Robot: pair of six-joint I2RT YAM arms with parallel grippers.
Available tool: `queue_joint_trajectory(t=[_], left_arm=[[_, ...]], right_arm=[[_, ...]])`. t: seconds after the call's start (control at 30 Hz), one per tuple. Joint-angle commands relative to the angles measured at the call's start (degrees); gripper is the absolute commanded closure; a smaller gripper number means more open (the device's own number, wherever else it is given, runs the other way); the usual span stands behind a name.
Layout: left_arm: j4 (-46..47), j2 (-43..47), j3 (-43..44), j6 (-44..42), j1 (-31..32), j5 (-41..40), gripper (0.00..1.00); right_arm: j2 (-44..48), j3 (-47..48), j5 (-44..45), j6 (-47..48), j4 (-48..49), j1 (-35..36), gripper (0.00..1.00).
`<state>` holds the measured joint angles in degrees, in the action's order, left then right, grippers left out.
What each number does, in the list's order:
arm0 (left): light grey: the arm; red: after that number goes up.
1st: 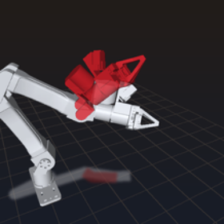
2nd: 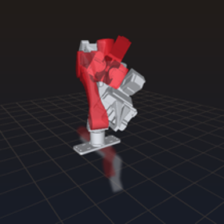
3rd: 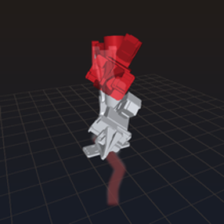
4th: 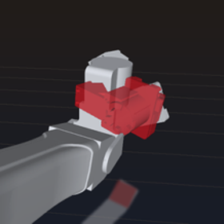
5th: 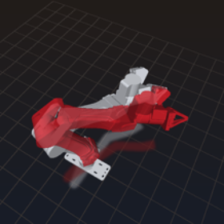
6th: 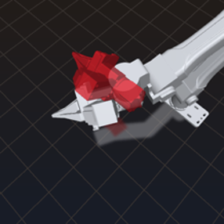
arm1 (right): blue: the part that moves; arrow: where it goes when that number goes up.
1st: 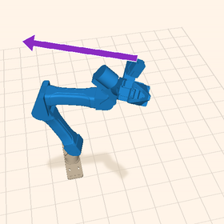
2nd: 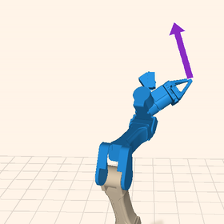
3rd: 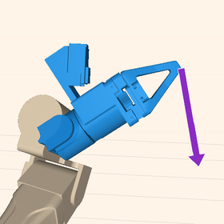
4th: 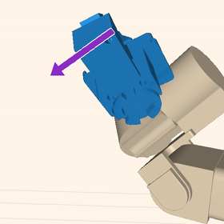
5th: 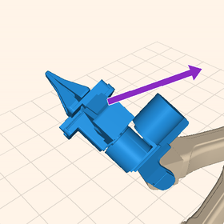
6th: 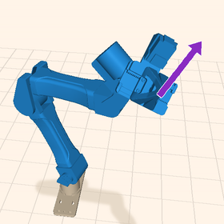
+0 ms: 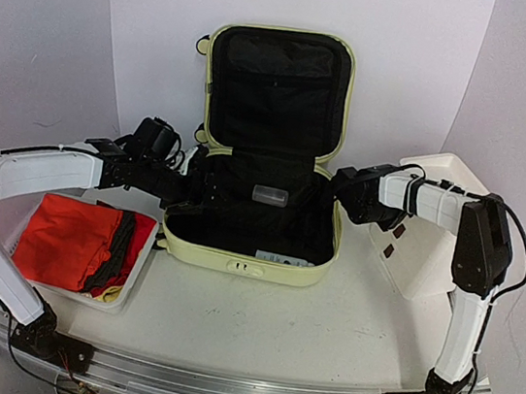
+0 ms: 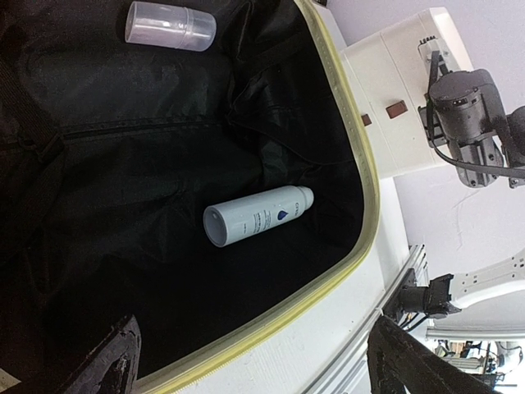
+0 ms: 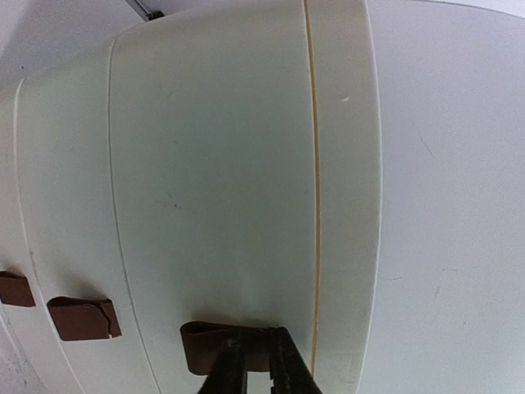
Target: Open, take out, and arrange the luggage
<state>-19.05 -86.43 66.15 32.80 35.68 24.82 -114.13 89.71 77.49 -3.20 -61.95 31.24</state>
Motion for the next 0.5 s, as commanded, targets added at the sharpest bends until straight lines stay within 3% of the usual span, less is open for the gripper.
queue_joint_trajectory(t=[0.0, 0.17, 0.27, 0.37, 0.47], left_arm=[[1.69, 2.42, -0.27, -1.25, -0.09, -0.61, 0.03], [1.65, 2.32, -0.07, -1.33, -0.09, -0.46, 0.03], [1.65, 2.32, 0.03, -1.33, -0.09, -0.40, 0.03], [1.65, 2.34, -0.03, -1.24, -0.09, -0.39, 0.03], [1.67, 2.68, -0.33, -1.32, -0.07, -0.53, 0.03]], right_arm=[[0.51, 1.30, 2.24, -4.38, -4.52, -0.64, 0.98], [-2.15, 5.34, -0.77, -11.73, -13.46, 0.29, 0.99], [-3.10, 5.54, -2.69, -11.31, -13.67, 2.24, 0.82], [-3.95, 4.87, -2.79, -11.42, -13.89, 3.58, 0.58], [-4.17, 3.71, -1.34, -12.54, -14.05, 3.69, 0.54]])
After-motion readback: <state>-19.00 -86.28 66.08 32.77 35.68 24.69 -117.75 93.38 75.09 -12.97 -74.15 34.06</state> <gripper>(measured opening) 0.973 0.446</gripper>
